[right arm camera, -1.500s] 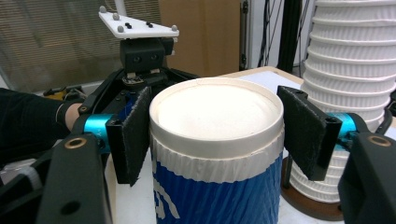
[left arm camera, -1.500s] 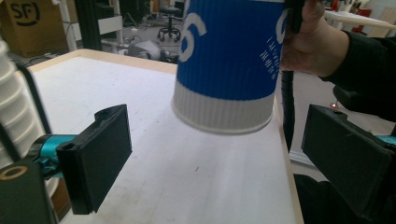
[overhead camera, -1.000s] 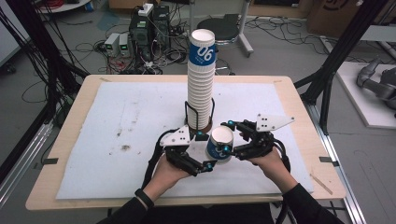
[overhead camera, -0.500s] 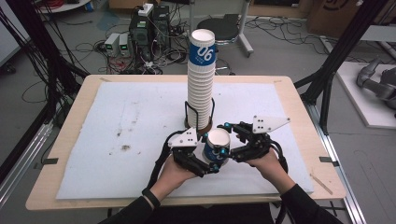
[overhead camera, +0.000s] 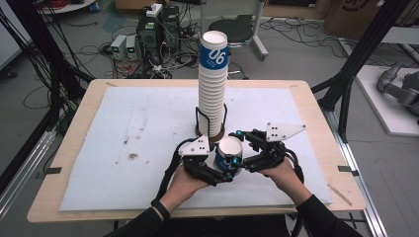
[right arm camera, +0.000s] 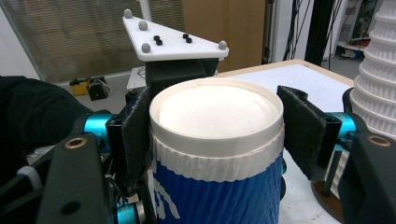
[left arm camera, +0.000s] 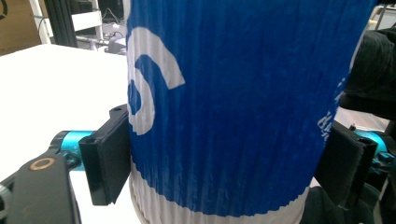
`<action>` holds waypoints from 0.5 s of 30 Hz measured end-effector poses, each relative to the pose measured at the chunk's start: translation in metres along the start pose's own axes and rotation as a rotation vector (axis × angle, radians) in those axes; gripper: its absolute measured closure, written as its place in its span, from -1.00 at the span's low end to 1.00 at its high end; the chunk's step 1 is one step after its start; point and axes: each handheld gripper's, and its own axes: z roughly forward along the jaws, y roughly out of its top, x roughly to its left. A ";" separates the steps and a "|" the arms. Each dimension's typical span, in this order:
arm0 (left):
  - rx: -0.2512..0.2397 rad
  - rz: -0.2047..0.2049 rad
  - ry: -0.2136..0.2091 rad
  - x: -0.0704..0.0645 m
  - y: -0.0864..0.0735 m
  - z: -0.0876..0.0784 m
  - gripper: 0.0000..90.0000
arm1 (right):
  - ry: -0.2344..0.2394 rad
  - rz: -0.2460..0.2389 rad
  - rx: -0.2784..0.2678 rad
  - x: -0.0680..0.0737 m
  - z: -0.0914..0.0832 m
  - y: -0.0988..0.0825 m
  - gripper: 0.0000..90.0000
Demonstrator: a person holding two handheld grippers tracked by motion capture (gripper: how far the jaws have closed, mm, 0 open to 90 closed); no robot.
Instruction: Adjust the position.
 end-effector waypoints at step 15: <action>0.067 0.023 -0.008 0.001 0.007 -0.004 -0.53 | 0.024 0.032 0.002 -0.006 -0.009 0.005 -0.46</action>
